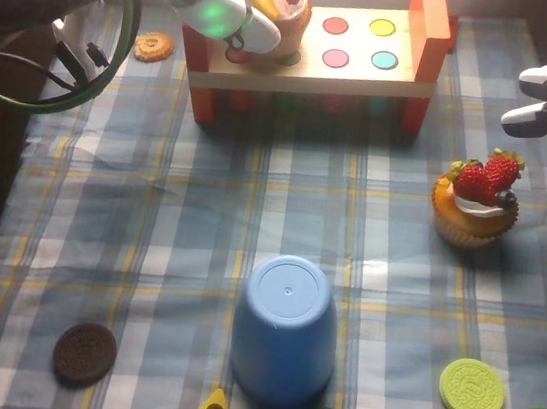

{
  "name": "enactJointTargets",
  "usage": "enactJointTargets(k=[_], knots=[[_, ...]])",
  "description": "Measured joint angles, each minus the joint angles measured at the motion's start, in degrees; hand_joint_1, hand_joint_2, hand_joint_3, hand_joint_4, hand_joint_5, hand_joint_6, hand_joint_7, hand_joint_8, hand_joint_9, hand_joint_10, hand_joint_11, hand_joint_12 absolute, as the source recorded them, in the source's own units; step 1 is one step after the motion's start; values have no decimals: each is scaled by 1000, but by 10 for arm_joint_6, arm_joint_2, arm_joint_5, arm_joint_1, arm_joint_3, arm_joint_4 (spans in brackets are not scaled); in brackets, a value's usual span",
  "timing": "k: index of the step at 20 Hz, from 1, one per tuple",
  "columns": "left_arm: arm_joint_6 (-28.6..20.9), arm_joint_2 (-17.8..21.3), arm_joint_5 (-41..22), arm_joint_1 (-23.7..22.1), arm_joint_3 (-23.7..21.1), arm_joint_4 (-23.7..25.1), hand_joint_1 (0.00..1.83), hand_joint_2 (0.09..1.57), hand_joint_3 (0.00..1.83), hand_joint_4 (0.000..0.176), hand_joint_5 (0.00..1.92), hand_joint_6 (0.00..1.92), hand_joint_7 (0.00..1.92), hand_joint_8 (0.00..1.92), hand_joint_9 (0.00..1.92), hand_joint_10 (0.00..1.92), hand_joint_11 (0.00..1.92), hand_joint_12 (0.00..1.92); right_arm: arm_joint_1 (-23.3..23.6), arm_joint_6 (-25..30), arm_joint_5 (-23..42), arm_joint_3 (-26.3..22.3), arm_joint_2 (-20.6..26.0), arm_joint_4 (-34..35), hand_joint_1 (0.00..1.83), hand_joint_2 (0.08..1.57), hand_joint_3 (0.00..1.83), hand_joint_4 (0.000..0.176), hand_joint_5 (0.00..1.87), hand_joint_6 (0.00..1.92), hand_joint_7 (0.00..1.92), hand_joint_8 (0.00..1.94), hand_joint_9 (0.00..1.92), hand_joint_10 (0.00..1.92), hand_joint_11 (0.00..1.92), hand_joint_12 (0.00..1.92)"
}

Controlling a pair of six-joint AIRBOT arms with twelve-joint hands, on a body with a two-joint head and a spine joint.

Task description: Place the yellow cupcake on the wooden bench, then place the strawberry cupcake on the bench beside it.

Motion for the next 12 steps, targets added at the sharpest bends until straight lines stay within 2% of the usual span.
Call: enactJointTargets(k=[3, 4, 5, 6, 7, 8, 9, 10, 11, 12], knots=[[0, 3, -6, 4, -8, 0, 1060, 1034, 0, 116, 557, 0, 592, 0, 458, 1, 0, 424, 0, 0, 0, 0, 0, 0, 768, 1235, 0, 75, 694, 0, 505, 0, 457, 0, 212, 584], [1, 7, -8, 7, -16, 0, 1047, 1025, 0, 130, 491, 0, 534, 0, 418, 0, 0, 407, 0, 0, 0, 0, 0, 0, 785, 1235, 0, 55, 700, 2, 499, 0, 456, 0, 224, 592], [0, 10, -12, 9, -23, 1, 1049, 1016, 0, 141, 425, 0, 491, 0, 397, 0, 0, 375, 0, 0, 0, 0, 0, 0, 781, 1234, 0, 46, 697, 0, 488, 0, 452, 0, 233, 595], [0, 12, -15, 11, -27, 1, 999, 999, 0, 167, 303, 0, 400, 0, 361, 0, 0, 345, 0, 0, 0, 0, 0, 0, 789, 1220, 1, 12, 683, 0, 474, 0, 442, 0, 256, 562], [-5, 16, -19, 11, -34, 8, 990, 939, 0, 176, 173, 0, 265, 0, 290, 0, 0, 240, 0, 0, 0, 0, 0, 0, 748, 1206, 0, 0, 669, 0, 454, 0, 428, 0, 257, 538], [-20, 17, -24, 11, -35, 19, 990, 939, 0, 176, 173, 0, 265, 0, 290, 0, 0, 240, 0, 0, 0, 0, 0, 0, 748, 1206, 0, 0, 669, 0, 454, 0, 428, 0, 257, 538], [-40, 20, -33, 11, -39, 33, 881, 932, 0, 176, 18, 0, 115, 0, 170, 0, 0, 285, 0, 0, 1, 0, 0, 0, 758, 1185, 0, 6, 660, 1, 450, 1, 429, 1, 266, 525], [-49, 23, -39, 11, -42, 39, 881, 932, 0, 176, 18, 0, 115, 0, 170, 0, 0, 285, 0, 0, 0, 0, 0, -1, 758, 1185, 0, 6, 660, 1, 450, 1, 429, 1, 266, 525], [-67, 28, -44, 11, -47, 53, 641, 989, 6, 176, 0, 0, 14, 0, 90, 0, 0, 239, 0, 0, 0, 0, 0, -1, 720, 1179, 0, 25, 636, 0, 434, 0, 414, 1, 254, 510], [-85, 34, -50, 12, -54, 64, 641, 989, 6, 176, 0, 0, 14, 0, 90, 0, 0, 239, 0, 0, 0, 0, 0, 0, 720, 1179, 0, 25, 636, 0, 434, 0, 414, 1, 254, 510]])
